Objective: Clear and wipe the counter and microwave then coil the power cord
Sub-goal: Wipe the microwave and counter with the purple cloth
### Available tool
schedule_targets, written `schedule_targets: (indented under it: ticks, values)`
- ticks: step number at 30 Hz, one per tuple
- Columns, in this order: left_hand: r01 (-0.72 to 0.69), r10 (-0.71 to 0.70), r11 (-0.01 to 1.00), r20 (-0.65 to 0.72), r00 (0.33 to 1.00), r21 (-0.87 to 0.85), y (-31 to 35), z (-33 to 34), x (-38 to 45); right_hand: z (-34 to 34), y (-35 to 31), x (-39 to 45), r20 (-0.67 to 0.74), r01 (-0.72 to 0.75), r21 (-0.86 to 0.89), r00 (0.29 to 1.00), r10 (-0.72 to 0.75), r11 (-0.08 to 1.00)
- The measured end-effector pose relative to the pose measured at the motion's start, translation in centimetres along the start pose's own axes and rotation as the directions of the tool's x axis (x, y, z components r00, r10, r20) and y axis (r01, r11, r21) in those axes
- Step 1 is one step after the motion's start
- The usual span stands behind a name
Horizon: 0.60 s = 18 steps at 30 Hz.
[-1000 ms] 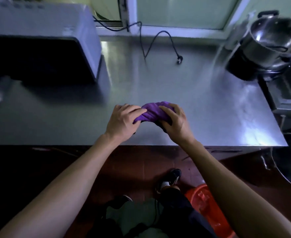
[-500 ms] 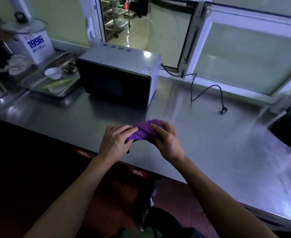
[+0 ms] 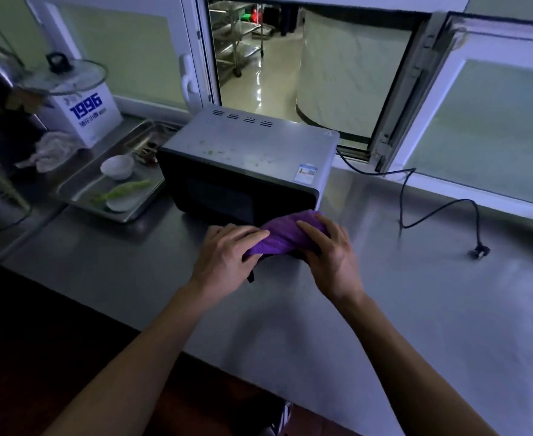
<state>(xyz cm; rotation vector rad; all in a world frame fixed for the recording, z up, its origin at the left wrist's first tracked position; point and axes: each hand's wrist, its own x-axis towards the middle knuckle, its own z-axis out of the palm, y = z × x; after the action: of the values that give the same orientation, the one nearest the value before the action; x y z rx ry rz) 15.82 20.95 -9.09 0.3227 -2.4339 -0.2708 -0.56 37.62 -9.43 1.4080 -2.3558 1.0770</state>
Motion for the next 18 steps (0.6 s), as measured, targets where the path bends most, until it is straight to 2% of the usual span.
schedule_targets:
  ticks: [6, 12, 14, 18]
  values:
    - [-0.059, 0.058, 0.998, 0.042, 0.997, 0.034, -4.0, 1.7, 9.7, 0.4, 2.3, 9.3, -0.031, -0.034, -0.015, 0.999, 0.034, 0.999]
    - [0.032, -0.045, 0.995, 0.142, 0.989, 0.092, -6.9, 2.4, 15.8, 2.4, 3.2, 15.3, 0.015, -0.098, -0.026, 0.995, 0.099, 0.995]
    - [0.060, -0.077, 0.993, 0.182, 0.980, 0.101, -7.5, 2.9, 16.8, 3.0, 3.5, 16.4, 0.064, -0.127, -0.073, 0.989, 0.131, 0.989]
    - [0.114, -0.139, 0.987, 0.242, 0.960, 0.113, -9.0, 3.8, 17.2, 4.5, 3.6, 17.2, 0.251, -0.140, -0.212, 0.949, 0.192, 0.967]
